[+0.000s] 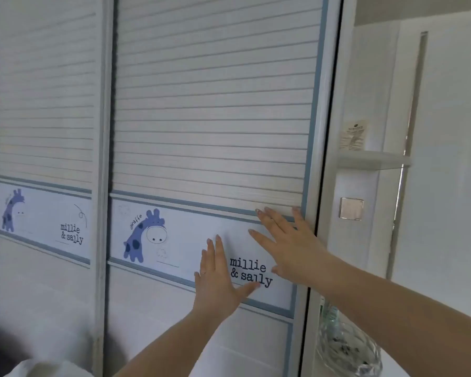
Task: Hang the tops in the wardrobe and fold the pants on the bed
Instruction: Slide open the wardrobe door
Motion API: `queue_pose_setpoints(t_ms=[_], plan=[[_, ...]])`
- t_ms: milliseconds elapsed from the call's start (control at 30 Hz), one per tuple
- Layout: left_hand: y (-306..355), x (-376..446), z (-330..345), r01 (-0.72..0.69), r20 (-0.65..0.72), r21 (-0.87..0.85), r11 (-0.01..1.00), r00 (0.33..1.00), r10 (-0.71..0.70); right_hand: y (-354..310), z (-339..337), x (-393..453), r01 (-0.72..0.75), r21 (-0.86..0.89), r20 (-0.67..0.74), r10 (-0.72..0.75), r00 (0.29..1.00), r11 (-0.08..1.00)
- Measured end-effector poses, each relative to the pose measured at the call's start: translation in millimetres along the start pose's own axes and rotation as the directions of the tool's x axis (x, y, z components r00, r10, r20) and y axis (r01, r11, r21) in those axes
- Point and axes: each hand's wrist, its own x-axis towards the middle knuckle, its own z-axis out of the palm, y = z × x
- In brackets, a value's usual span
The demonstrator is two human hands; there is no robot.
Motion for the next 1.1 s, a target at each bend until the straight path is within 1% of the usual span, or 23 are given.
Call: queue_pose_setpoints(t_ms=[67, 133, 200, 300, 400, 467, 567, 767, 967, 1100], plan=[[7, 8, 17, 0.073, 0.020, -0.123, 0.990, 0.997, -0.071, 2, 9, 11, -0.018, -0.030, 0.010, 0.018, 1.000, 0.999], [12, 14, 28, 0.115, 0.035, -0.176, 0.978, 0.993, -0.111, 3, 14, 21, -0.040, -0.052, 0.021, 0.041, 0.999, 0.998], [12, 19, 38, 0.124, 0.035, -0.201, 0.972, 0.992, -0.120, 6, 21, 28, -0.054, -0.057, 0.025, 0.056, 0.998, 0.997], [7, 23, 49, 0.107, 0.011, -0.187, 0.976, 0.994, -0.107, 7, 27, 33, -0.084, -0.099, 0.038, 0.088, 0.995, 0.992], [5, 23, 53, 0.078, -0.002, -0.157, 0.985, 0.997, -0.079, 5, 28, 37, -0.079, -0.106, 0.065, 0.087, 0.994, 0.991], [4, 24, 52, 0.088, -0.001, -0.169, 0.982, 0.996, -0.090, 4, 27, 39, -0.066, -0.113, 0.062, 0.074, 0.995, 0.991], [0, 26, 48, 0.099, -0.006, -0.175, 0.980, 0.995, -0.101, 0, 29, 43, -0.070, -0.119, 0.035, 0.074, 0.997, 0.990], [-17, 32, 38, 0.076, -0.008, -0.140, 0.987, 0.997, -0.078, -12, 30, 59, -0.075, -0.107, -0.006, 0.075, 0.997, 0.991], [-40, 38, 27, 0.076, 0.004, -0.012, 0.997, 0.997, -0.076, -27, 33, 81, -0.090, -0.089, -0.062, 0.085, 0.994, 0.992], [-55, 45, 17, 0.077, 0.015, -0.005, 0.997, 0.997, -0.077, -39, 31, 98, -0.088, -0.084, -0.086, 0.081, 0.993, 0.993]])
